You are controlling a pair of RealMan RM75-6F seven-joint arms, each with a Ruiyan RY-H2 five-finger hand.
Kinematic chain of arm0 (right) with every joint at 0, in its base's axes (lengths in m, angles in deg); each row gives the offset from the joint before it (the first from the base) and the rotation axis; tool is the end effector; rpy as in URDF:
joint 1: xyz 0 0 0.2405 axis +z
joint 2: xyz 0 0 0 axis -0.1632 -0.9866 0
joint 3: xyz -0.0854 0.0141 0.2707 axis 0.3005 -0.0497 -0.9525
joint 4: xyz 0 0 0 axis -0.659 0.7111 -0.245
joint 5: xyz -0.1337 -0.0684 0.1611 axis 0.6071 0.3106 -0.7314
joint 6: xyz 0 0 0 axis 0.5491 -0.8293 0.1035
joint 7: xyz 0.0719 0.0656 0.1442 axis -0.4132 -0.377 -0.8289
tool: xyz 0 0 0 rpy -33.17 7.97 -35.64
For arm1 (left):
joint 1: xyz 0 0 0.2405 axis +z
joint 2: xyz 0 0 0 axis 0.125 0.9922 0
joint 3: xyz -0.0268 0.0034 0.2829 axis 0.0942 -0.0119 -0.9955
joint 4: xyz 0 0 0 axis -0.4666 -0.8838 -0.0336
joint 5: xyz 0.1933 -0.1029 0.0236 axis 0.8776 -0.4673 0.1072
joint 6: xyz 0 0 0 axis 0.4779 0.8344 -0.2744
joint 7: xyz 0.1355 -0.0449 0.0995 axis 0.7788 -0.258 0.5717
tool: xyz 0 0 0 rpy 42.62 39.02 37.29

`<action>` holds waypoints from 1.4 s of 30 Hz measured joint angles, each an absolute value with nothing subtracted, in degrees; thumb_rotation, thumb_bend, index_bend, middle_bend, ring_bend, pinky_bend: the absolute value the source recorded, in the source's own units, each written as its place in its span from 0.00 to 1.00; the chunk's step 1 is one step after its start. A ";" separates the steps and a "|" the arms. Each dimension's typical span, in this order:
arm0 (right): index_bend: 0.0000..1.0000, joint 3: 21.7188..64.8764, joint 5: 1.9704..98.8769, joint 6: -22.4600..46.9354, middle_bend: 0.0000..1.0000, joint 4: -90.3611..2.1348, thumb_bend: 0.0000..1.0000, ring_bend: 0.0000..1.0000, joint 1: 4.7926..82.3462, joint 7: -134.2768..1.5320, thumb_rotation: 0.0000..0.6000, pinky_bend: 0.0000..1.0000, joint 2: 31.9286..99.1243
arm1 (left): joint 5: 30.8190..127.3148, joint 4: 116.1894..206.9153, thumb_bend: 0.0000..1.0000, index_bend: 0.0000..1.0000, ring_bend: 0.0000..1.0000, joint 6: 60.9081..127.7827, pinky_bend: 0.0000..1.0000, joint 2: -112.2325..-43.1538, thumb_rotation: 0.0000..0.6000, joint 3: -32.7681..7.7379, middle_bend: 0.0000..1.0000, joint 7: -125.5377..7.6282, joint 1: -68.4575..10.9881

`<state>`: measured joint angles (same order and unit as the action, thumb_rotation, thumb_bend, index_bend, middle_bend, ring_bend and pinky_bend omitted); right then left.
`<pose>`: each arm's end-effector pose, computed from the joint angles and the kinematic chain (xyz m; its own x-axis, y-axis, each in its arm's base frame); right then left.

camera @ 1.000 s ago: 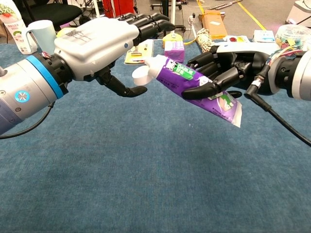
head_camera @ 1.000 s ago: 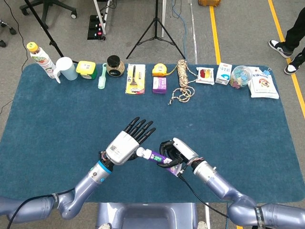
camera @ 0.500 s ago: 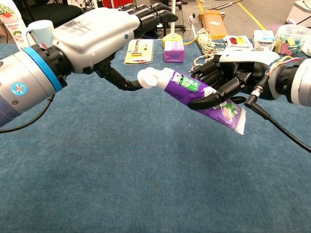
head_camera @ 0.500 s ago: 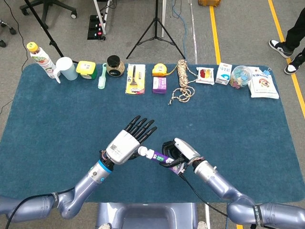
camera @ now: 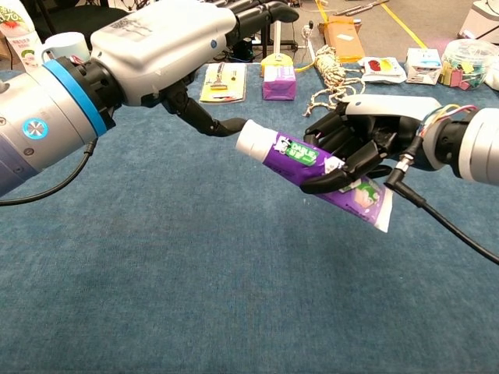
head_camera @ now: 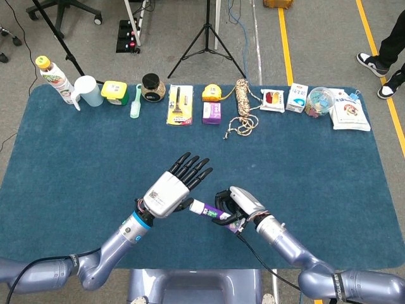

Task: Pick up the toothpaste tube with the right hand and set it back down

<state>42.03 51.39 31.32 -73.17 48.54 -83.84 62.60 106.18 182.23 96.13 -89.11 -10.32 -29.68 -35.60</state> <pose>-0.1262 -0.3312 -0.0295 -0.2590 -0.6573 0.7077 -0.9180 -0.0604 -0.3921 -0.0424 0.3239 -0.0375 0.4149 -0.0934 0.9051 0.6154 -0.7039 -0.3547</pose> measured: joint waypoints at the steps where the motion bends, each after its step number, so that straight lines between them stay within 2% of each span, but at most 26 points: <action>1: 0.82 42.10 51.28 31.34 0.78 -73.18 0.29 0.84 48.55 -83.75 1.00 0.96 62.72 | 106.02 182.45 0.26 0.00 0.00 96.11 0.01 -89.07 0.94 -10.31 0.00 -29.67 -35.58; 9: 0.82 42.06 52.01 31.52 0.78 -72.69 0.29 0.84 47.63 -86.63 1.00 0.96 62.96 | 99.55 187.27 0.26 0.00 0.00 94.95 0.01 -85.59 0.93 -9.07 0.00 -31.26 -34.56; 11: 0.82 41.97 52.41 31.55 0.78 -72.60 0.29 0.84 47.30 -87.85 1.00 0.96 62.89 | 96.74 188.71 0.26 0.00 0.00 94.15 0.01 -84.30 0.90 -8.36 0.00 -32.12 -34.37; 13: 0.82 41.82 53.06 31.56 0.78 -72.43 0.28 0.84 46.88 -89.46 1.00 0.96 62.78 | 94.14 189.90 0.25 0.00 0.00 93.28 0.01 -83.19 0.80 -7.69 0.00 -33.06 -34.29; 14: 0.82 41.74 53.36 31.60 0.78 -72.35 0.28 0.84 46.71 -90.13 1.00 0.96 62.71 | 92.38 190.63 0.22 0.00 0.00 92.59 0.01 -82.52 0.71 -7.25 0.00 -33.88 -34.28; 16: 0.82 41.57 54.09 31.68 0.78 -72.12 0.28 0.84 46.40 -91.43 1.00 0.96 62.60 | 89.98 191.64 0.15 0.00 0.00 91.40 0.01 -81.55 0.52 -6.65 0.00 -35.33 -34.32; 18: 0.82 41.37 54.60 31.78 0.78 -71.92 0.28 0.84 46.18 -92.63 1.00 0.96 62.59 | 87.85 192.55 0.06 0.00 0.00 89.75 0.01 -80.72 0.22 -6.16 0.00 -37.58 -34.47; 20: 0.82 41.19 55.00 31.88 0.78 -71.76 0.28 0.84 46.06 -93.57 1.00 0.96 62.64 | 85.86 193.30 0.02 0.00 0.00 87.70 0.00 -80.03 0.05 -5.75 0.00 -40.31 -34.75; 21: 0.82 41.07 55.30 31.94 0.78 -71.66 0.28 0.84 46.00 -94.10 1.00 0.96 62.71 | 85.00 193.59 0.01 0.00 0.00 86.77 0.00 -79.79 0.02 -5.57 0.00 -41.60 -34.89; 32: 0.82 39.78 56.51 31.78 0.78 -71.33 0.29 0.85 46.03 -97.04 1.00 0.96 63.60 | 76.41 194.49 0.00 0.00 0.00 72.98 0.00 -78.63 0.00 -2.10 0.00 -62.07 -38.20; 42: 0.83 39.67 56.19 32.04 0.78 -70.74 0.30 0.85 46.47 -97.21 1.00 0.96 64.48 | 78.05 192.90 0.00 0.00 0.00 74.00 0.00 -81.74 0.00 -1.51 0.00 -67.45 -39.47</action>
